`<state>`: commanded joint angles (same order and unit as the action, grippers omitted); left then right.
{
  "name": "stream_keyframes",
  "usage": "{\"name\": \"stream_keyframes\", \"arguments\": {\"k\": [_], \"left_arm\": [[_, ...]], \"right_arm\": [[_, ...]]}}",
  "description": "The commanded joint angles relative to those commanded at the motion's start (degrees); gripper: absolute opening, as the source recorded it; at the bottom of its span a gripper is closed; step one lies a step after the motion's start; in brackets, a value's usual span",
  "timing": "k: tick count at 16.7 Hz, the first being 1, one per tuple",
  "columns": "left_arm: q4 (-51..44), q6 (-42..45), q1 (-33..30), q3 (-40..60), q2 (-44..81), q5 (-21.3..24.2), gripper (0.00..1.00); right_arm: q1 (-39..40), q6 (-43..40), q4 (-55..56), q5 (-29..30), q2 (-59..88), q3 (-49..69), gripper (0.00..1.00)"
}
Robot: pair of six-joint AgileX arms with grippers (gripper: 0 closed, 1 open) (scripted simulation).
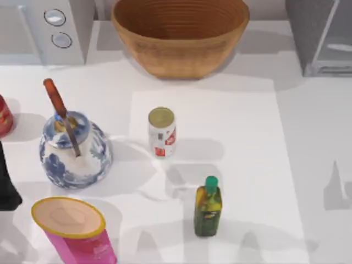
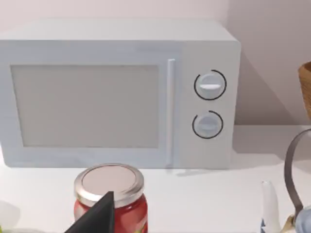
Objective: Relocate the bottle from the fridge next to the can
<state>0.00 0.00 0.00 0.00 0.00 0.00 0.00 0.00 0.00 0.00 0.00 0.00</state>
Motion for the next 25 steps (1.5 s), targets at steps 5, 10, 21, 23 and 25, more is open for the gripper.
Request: {"name": "stream_keyframes", "arguments": {"k": [5,10,21,23,25], "left_arm": [[0.0,0.0,0.0,0.0,0.0,0.0,1.0],[0.0,0.0,0.0,0.0,0.0,0.0,1.0],[0.0,0.0,0.0,0.0,0.0,0.0,1.0],[0.0,0.0,0.0,0.0,0.0,0.0,1.0],[0.0,0.0,0.0,0.0,0.0,0.0,1.0]], "right_arm": [[-0.65,-0.08,2.95,-0.53,3.55,2.89,1.0],[-3.39,-0.09,15.17,-3.09,21.51,14.35,1.0],[-10.98,0.49,46.92,-9.67,94.26,43.84,1.0],[-12.05,0.52,51.71,-10.65,104.31,48.33,1.0],[-12.91,0.52,55.95,-11.58,112.0,52.3,1.0]]}}
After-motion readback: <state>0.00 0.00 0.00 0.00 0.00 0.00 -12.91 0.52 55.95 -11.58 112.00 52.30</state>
